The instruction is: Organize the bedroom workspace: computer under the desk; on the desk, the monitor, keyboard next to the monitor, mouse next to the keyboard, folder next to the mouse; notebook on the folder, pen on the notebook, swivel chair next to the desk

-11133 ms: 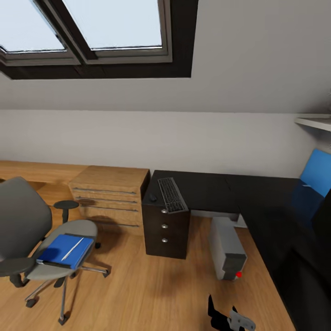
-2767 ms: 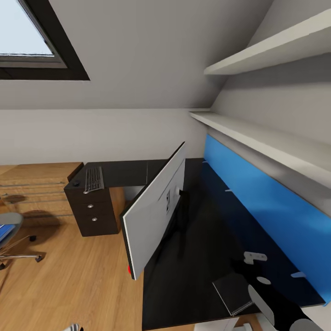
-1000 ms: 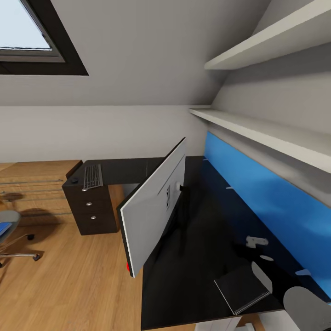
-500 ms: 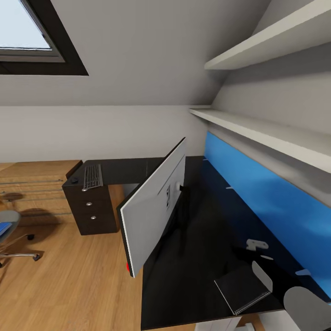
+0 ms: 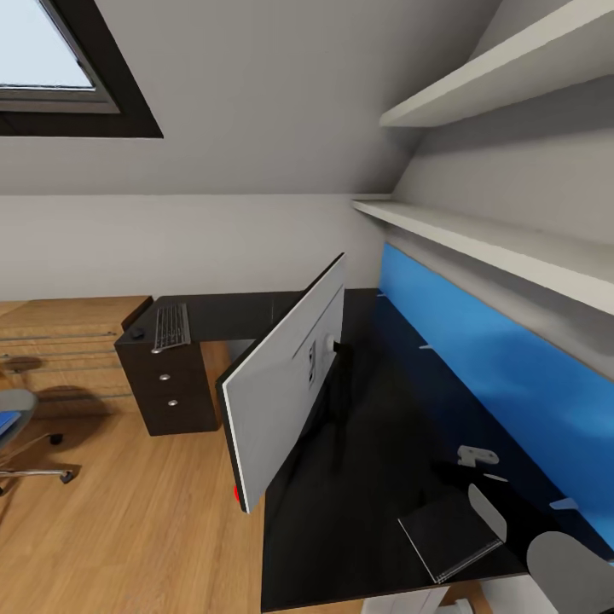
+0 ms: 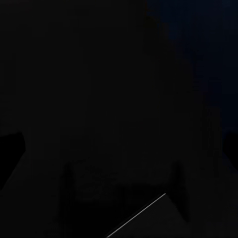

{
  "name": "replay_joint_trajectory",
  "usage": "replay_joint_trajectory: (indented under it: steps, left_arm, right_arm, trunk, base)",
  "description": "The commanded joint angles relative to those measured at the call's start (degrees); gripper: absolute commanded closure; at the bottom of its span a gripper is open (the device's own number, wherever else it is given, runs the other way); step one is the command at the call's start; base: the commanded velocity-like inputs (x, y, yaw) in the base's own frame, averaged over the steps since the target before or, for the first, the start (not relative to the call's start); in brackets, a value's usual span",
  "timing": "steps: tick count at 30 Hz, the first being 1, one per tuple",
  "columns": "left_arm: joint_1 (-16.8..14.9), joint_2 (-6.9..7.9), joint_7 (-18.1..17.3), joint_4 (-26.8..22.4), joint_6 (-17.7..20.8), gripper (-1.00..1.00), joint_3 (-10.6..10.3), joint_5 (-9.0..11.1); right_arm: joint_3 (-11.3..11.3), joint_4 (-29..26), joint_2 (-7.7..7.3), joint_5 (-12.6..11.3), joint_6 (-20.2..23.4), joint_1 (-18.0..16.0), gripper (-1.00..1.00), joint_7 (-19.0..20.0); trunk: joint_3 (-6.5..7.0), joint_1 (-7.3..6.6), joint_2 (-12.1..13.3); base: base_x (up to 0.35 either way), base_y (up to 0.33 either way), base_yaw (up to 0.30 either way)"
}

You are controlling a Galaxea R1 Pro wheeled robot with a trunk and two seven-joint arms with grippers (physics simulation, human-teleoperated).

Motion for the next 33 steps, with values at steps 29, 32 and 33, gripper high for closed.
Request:
replay_joint_trajectory:
  steps: [29,32,33]
  left_arm:
    - [0.0,0.08,0.3,-0.1,-0.3,-1.00,0.4,0.6]
    - [0.0,0.09,0.3,-0.1,-0.2,-1.00,0.4,0.6]
    - [0.0,0.10,0.4,-0.1,-0.2,-1.00,0.4,0.6]
  right_arm:
    - [0.4,-0.1,-0.30,-0.5,1.5,0.0,-1.00,-0.5]
    - [0.5,-0.2,-0.29,-0.5,1.5,0.0,-1.00,-0.4]
    - [0.5,-0.2,-0.29,-0.5,1.5,0.0,-1.00,-0.4]
  trunk:
    - [-2.57,3.08,-5.7]
    - [-2.75,3.30,-6.1]
    - [-2.93,3.52,-6.5]
  base:
    - [0.000,0.000,0.000]
    - [0.000,0.000,0.000]
    - [0.000,0.000,0.000]
